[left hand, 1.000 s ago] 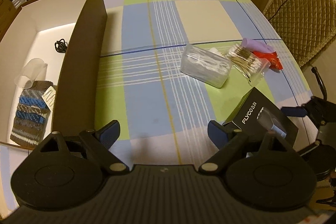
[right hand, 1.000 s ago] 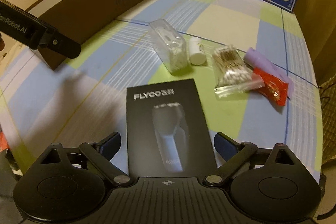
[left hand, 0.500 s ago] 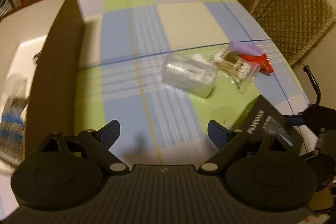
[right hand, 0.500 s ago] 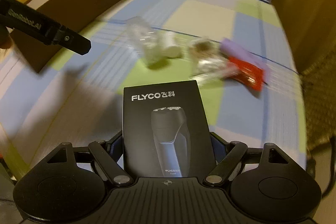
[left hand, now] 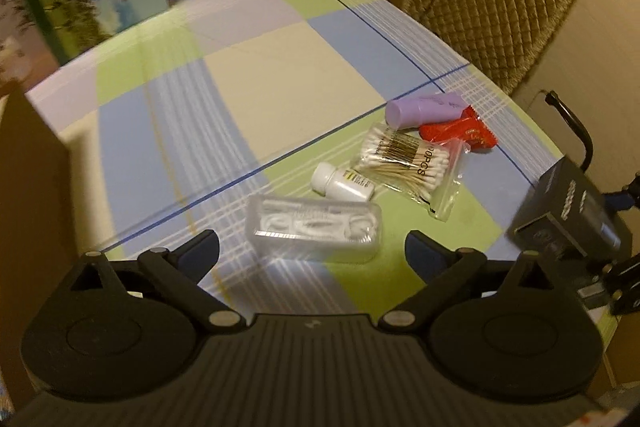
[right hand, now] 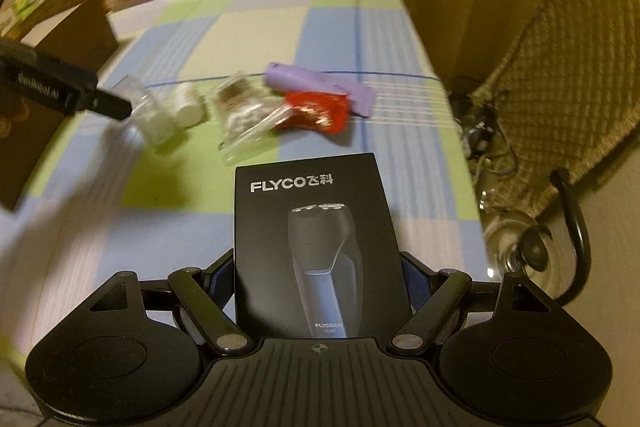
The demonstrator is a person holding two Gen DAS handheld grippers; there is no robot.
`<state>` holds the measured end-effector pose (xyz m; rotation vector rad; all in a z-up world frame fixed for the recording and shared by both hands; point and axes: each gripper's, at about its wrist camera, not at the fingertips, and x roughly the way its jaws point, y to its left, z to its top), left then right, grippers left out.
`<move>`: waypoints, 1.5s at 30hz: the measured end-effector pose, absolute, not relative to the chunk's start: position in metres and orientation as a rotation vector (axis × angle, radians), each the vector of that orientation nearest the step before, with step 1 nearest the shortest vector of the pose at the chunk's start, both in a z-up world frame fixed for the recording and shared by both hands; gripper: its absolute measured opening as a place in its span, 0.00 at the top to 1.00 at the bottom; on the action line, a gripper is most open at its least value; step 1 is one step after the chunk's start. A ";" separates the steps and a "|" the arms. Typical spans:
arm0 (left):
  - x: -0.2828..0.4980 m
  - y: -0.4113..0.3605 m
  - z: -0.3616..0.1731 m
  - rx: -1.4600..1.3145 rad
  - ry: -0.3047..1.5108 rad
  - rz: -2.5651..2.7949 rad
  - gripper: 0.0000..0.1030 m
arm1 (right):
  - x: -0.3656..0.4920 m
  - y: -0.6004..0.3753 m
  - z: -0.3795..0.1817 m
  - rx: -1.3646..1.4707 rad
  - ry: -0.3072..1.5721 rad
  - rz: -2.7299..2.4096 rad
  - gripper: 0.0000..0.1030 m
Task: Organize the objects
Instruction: 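Grasp black FLYCO box with right tool while left tool grasps clear plastic case, then carry FLYCO box with right tool while left tool carries clear case to brown box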
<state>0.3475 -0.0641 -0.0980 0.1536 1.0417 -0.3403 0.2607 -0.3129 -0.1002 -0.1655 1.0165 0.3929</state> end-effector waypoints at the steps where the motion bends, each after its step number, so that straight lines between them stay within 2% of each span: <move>1: 0.352 -0.065 -0.101 0.160 1.051 -0.347 0.05 | 0.262 -0.316 -0.099 -0.157 1.017 0.385 0.24; 10: 0.372 -0.072 -0.119 0.244 1.064 -0.415 0.07 | 0.271 -0.325 -0.099 -0.130 1.030 0.339 0.24; 14: 0.375 -0.073 -0.122 0.241 1.061 -0.429 0.17 | 0.272 -0.324 -0.098 -0.127 1.028 0.338 0.24; 22: 0.364 -0.073 -0.118 0.257 1.026 -0.389 0.18 | 0.273 -0.316 -0.093 -0.124 1.017 0.362 0.24; 36: 0.318 -0.032 -0.046 0.138 0.884 -0.296 0.18 | 0.274 -0.270 -0.067 -0.169 0.953 0.492 0.24; 45: 0.275 0.027 0.004 0.065 0.787 -0.154 0.18 | 0.262 -0.204 -0.043 -0.193 0.884 0.679 0.24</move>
